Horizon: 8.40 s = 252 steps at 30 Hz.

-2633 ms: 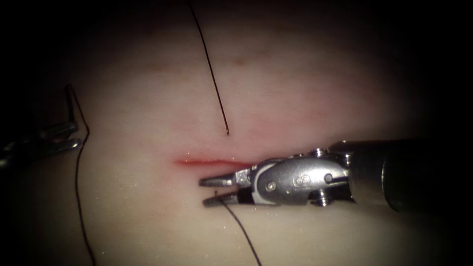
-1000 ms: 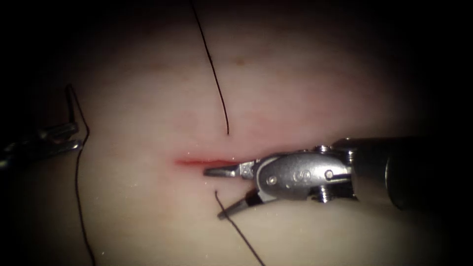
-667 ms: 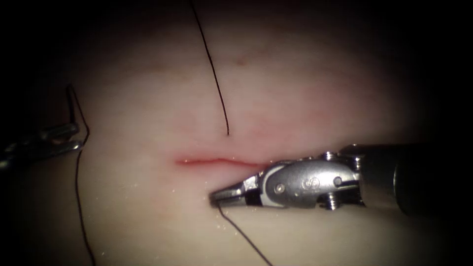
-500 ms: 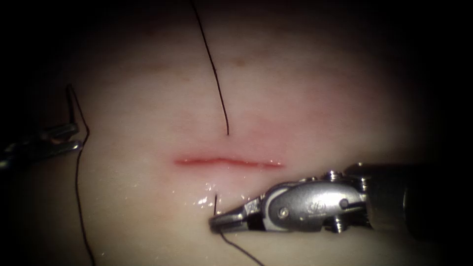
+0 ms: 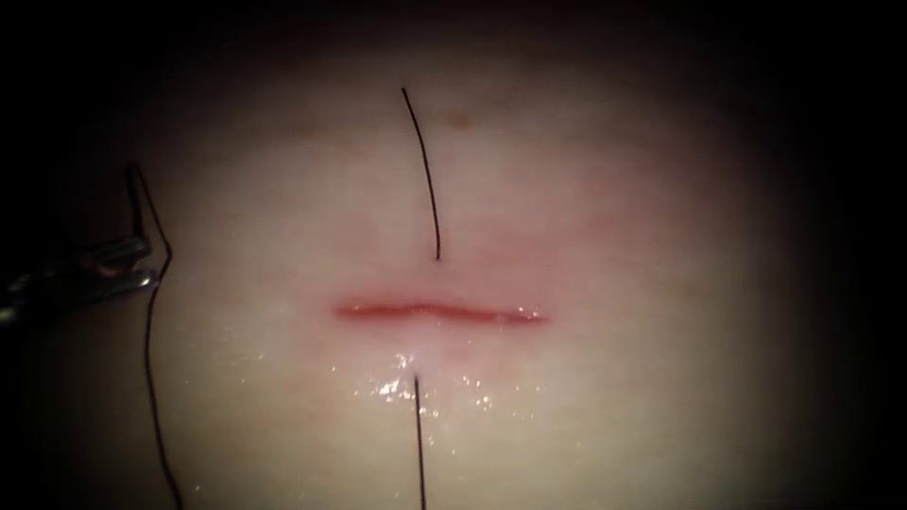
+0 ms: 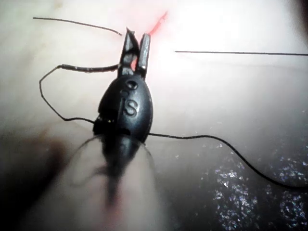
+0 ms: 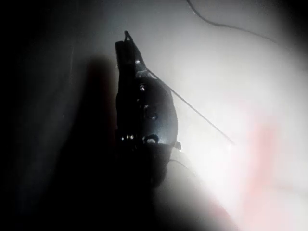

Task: Wound Closure
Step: Pull thread through wound using right jaws until only a short tail remains, then grasp and lengthen tail slightly with right holders, then pick up suture with left needle driver

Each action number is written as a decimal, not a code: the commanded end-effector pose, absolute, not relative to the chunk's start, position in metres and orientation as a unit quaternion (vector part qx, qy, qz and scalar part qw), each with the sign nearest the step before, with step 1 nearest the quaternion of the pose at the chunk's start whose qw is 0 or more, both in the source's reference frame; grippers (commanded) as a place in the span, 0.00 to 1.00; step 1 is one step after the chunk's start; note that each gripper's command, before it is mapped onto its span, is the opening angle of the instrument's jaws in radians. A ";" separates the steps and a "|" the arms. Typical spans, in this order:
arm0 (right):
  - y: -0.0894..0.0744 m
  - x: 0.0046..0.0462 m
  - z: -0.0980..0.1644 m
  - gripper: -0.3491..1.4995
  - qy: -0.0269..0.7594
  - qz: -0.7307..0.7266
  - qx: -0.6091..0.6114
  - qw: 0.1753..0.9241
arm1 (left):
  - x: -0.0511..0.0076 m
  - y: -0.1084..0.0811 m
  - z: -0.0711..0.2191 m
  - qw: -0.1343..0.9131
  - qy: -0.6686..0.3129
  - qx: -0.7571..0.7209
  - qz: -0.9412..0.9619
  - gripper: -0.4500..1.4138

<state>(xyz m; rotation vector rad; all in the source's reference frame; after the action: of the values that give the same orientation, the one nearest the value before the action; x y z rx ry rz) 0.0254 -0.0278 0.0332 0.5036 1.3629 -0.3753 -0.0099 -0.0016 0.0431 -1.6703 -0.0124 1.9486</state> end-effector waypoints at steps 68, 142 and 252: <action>-0.013 0.0168 0.048 0.83 0.482 0.165 0.169 0.844 | -0.0104 -0.002 0.044 0.284 -0.009 -0.626 0.726 0.00; -0.005 0.0262 0.060 0.00 0.609 0.468 0.312 0.559 | -0.0104 -0.002 0.044 0.282 -0.010 -0.628 0.725 0.00; -0.002 0.0051 0.044 0.84 0.444 0.205 -0.035 0.872 | -0.0426 -0.003 0.045 0.220 -0.046 -0.369 0.902 0.69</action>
<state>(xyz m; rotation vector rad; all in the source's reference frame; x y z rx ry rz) 0.0043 -0.0023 0.0430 -0.0731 0.9228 0.4276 -0.0420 -0.0025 0.0454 -1.0070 -0.1275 2.5029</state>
